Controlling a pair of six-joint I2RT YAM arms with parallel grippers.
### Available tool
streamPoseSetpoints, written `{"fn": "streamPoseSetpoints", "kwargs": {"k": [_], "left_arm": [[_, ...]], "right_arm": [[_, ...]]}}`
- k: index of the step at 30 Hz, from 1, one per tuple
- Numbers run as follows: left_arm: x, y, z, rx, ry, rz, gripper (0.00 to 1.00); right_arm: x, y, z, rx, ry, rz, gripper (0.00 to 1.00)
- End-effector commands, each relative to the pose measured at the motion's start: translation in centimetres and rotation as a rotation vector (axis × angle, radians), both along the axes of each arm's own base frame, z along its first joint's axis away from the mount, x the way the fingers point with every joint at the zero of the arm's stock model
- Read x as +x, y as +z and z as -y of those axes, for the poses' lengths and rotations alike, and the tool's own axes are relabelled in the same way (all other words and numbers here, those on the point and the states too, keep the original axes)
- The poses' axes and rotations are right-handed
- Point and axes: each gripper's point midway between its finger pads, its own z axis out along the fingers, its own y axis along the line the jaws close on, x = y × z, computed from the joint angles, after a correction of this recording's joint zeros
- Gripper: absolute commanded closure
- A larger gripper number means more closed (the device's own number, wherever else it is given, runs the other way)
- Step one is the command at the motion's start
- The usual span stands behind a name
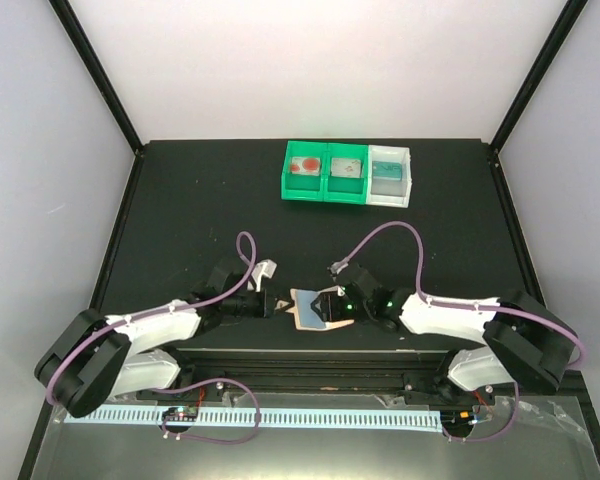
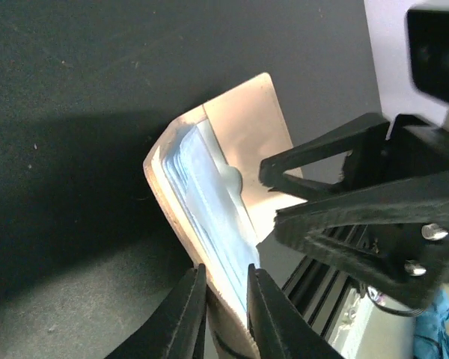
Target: Take the credit cards out of the card holder
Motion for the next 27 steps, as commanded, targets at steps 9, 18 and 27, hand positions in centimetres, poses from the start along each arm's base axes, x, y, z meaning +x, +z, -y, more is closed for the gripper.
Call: {"fn": "streamPoseSetpoints", "kwargs": {"k": [9,18,27], "left_arm": [[0.7,0.7,1.6,-0.166,0.040,-0.002,0.64],[0.6,-1.0,2.6,-0.131,0.042,-0.019,0.53],[0.5,-3.8,0.3,0.089,0.096,-0.028,0.52]], "right_arm": [[-1.2,-3.5,0.9,0.085,-0.047,-0.032,0.68],[-1.9,-4.8,1.9,0.107,-0.087,-0.063,0.79],[-2.1,-5.2,2.3,0.085,-0.084,-0.062,0.83]]}}
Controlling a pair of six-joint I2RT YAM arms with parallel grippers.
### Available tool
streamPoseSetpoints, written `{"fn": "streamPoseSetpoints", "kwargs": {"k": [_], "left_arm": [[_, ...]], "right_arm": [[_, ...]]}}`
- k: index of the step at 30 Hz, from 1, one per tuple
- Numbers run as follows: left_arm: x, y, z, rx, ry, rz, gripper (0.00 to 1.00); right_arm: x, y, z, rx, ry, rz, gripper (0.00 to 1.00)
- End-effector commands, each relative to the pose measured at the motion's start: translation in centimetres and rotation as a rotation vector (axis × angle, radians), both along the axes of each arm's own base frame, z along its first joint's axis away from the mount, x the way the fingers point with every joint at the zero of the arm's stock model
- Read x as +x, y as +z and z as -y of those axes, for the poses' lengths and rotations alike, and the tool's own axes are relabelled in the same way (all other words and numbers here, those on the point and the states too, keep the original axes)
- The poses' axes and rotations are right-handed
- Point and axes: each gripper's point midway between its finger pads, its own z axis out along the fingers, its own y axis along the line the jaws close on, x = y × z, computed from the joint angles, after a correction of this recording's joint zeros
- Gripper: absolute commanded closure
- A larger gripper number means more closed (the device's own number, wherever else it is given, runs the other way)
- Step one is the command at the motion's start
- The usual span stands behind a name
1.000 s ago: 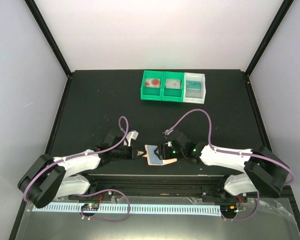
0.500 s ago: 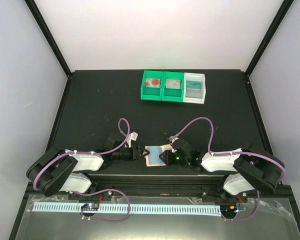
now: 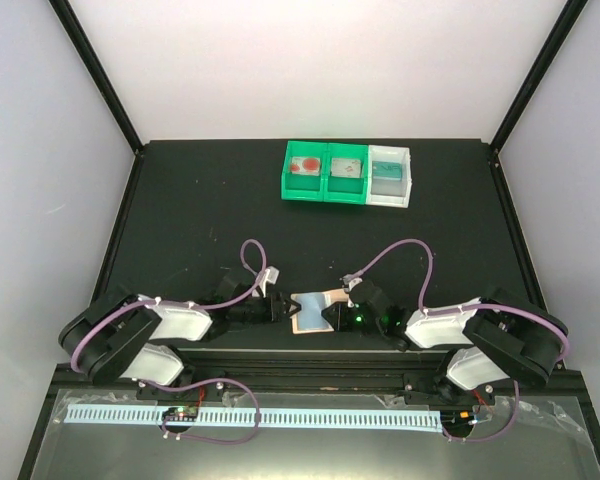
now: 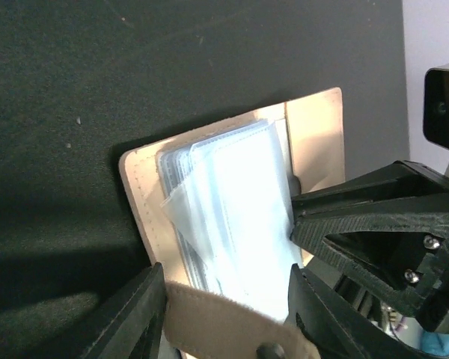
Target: Take the credit cards out of the card holder
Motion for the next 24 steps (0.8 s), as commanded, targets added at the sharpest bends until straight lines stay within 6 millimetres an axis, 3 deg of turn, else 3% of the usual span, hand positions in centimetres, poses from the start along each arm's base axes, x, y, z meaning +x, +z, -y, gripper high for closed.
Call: {"fn": "streamPoseSetpoints", "kwargs": {"k": [1,8,14,22,24], "left_arm": [[0.4,-0.6,-1.3,0.151,0.019,0.038,0.52],[0.1,-1.2,-3.4,0.286,0.088,0.028,0.52],[-0.3,-1.1,-2.2,0.266,0.052,0.005,0.52],[-1.1,-2.6,0.0,0.166,0.010,-0.101,0.53],[-1.1,-2.6,0.2,0.148,0.009,-0.107,0.58]], "right_arm": [[-0.8,-1.5,0.9,-0.051,0.008,-0.031,0.83],[-0.8,-1.5,0.8,-0.050,0.005,-0.034,0.83],[-0.5,-1.1,0.7,-0.063,0.007,-0.023,0.83],[-0.7,-0.9,0.7,-0.036,0.015,-0.016,0.83],[-0.8,-1.0,0.7,-0.034,0.016,-0.016,0.83]]}}
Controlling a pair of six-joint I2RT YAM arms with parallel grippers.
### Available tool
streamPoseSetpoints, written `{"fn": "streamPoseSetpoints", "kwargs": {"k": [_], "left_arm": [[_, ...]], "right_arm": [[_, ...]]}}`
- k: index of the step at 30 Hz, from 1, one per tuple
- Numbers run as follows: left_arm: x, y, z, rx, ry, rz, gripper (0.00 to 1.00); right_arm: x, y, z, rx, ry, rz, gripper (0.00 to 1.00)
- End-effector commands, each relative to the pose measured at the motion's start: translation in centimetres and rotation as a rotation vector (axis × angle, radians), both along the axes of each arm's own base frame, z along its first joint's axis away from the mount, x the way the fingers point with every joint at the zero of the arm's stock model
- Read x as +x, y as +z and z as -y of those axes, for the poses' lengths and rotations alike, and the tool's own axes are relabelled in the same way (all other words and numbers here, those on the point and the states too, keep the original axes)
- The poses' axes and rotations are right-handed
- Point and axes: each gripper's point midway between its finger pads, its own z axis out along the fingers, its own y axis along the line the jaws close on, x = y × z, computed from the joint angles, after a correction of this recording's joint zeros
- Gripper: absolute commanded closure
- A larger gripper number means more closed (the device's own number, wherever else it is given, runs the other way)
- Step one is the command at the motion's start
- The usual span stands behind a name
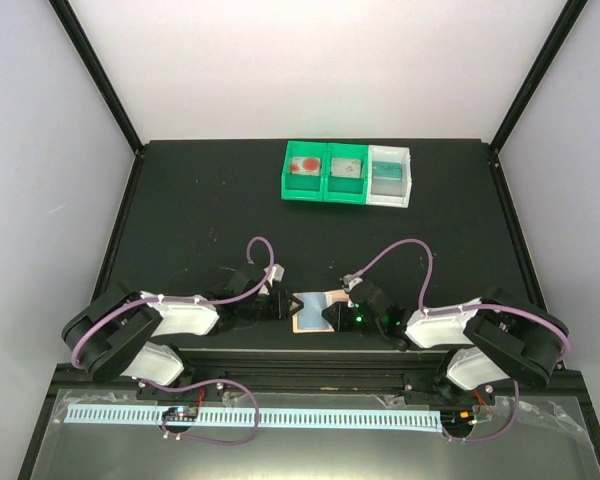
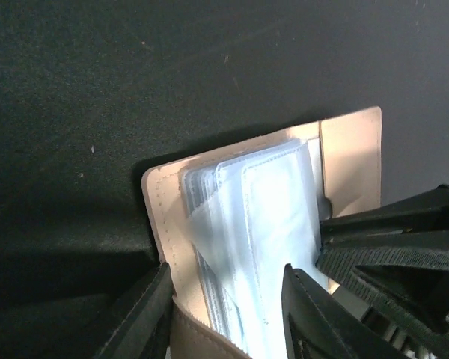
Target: Take the credit cards out of the card holder
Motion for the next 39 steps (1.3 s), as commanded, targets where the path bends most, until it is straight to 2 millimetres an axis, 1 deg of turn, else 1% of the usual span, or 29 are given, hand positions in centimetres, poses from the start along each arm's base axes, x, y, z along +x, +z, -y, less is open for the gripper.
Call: {"fn": "streamPoseSetpoints", "kwargs": {"k": [1,5,8,9,12,14,18,21,23,27,33,36,39], "left_arm": [[-1.8,-1.8,-0.1,-0.003,-0.017,-0.106,0.62],[-1.8,-1.1,0.0,-0.024,-0.026,-0.080,0.86],[-1.9,-0.2,0.1,-0.054,-0.033,-0.052,0.97],[-1.9,0.1,0.1,-0.063,-0.036,-0.045,0.98],[-2.1,1.2,0.1,-0.087,-0.046,-0.019,0.98],[-2.2,2.3,0.1,-0.108,-0.056,0.011,0.98],[-2.4,3.2,-0.2,-0.101,-0.075,0.041,0.98],[-2.5,3.7,-0.4,-0.095,-0.091,0.065,0.98],[-2.7,4.0,-0.4,-0.095,-0.102,0.076,0.98],[-2.9,4.2,-0.6,-0.089,-0.114,0.089,0.98],[-3.0,4.1,-0.8,-0.073,-0.121,0.098,0.98],[-3.1,4.2,-0.7,-0.081,-0.126,0.089,0.98],[-3.2,4.3,-0.5,-0.089,-0.135,0.086,0.98]], "right_arm": [[-0.8,-0.9,0.6,-0.026,0.019,-0.016,0.83],[-0.8,-0.8,0.6,-0.020,0.018,-0.016,0.82],[-1.0,-0.7,0.7,-0.011,0.019,-0.019,0.78],[-1.1,-0.5,0.7,-0.008,0.021,-0.021,0.76],[-1.3,0.5,0.5,0.013,0.036,-0.010,0.69],[-1.3,1.8,0.2,0.036,0.054,0.010,0.63],[-1.3,3.4,-0.6,0.031,0.100,0.026,0.43],[-1.6,4.1,-1.2,0.021,0.126,0.034,0.35],[-1.7,4.4,-1.8,0.008,0.138,0.041,0.32],[-1.6,4.2,-2.6,-0.046,0.154,0.033,0.28],[-1.6,3.2,-3.0,-0.091,0.147,0.024,0.29],[-2.0,2.5,-3.4,-0.099,0.155,0.005,0.29],[-2.2,2.3,-3.8,-0.106,0.163,0.000,0.28]]}}
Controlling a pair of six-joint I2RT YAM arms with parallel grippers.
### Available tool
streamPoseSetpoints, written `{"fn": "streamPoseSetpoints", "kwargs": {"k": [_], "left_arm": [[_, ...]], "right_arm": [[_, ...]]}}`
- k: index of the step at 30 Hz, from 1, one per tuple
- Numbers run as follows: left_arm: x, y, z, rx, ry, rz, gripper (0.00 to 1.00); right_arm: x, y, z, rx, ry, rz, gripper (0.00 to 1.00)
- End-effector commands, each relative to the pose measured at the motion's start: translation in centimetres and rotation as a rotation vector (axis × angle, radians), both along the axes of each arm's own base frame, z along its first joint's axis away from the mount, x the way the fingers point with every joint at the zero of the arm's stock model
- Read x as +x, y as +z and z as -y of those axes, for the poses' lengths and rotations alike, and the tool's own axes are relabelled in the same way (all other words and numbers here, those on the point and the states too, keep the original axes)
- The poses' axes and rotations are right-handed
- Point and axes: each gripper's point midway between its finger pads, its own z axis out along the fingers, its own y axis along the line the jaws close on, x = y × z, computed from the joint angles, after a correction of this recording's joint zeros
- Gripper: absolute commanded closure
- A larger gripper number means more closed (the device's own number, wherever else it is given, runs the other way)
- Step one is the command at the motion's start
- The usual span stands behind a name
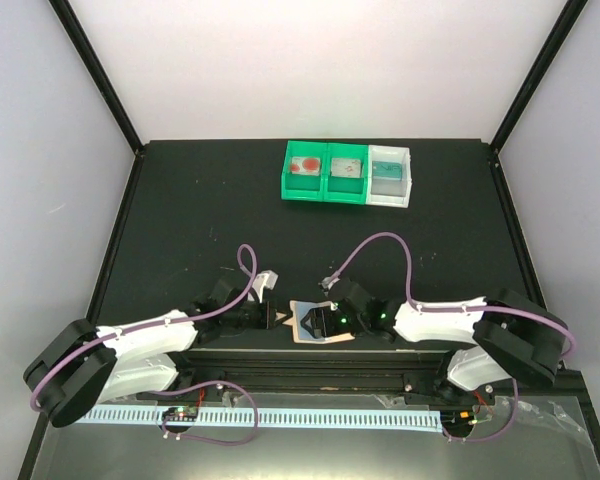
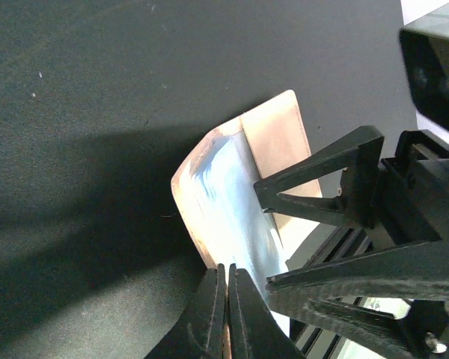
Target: Take the credit cards out of the card holder
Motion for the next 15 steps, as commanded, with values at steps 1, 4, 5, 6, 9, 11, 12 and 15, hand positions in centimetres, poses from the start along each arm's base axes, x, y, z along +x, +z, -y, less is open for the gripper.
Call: {"fn": "streamPoseSetpoints", "kwargs": {"k": [1,4,5,6,9,11,12,15], "left_arm": [[-0.15,1.17,0.76,-0.029,-0.041,0.020,0.99],[-0.18,1.22,0.68,-0.027,-0.041,0.023,0.98],[-0.17,1.27,0.67,-0.028,-0.040,0.025,0.98],[-0.19,1.19,0.60,-0.025,-0.038,0.024,0.98],[-0.28,1.17,0.52,-0.024,-0.038,0.023,0.98],[-0.33,1.20,0.48,-0.023,-0.040,0.024,0.98],[-0.32,1.20,0.45,-0.022,-0.039,0.025,0.98],[-0.29,1.21,0.47,-0.023,-0.038,0.026,0.98]], "right_arm": [[0.14,0.13,-0.78,-0.011,0.003,0.013,0.28],[0.25,-0.21,-0.58,-0.036,-0.002,0.014,0.28],[0.27,-0.37,-0.40,-0.045,-0.007,0.016,0.29],[0.29,-0.44,-0.29,-0.049,-0.010,0.017,0.30],[0.21,-0.56,-0.26,-0.048,-0.003,0.018,0.31],[0.12,-0.49,-0.43,-0.052,0.013,0.018,0.30],[0.16,-0.53,-0.37,-0.058,0.012,0.018,0.29],[0.22,-0.53,-0.37,-0.066,0.020,0.029,0.28]]}}
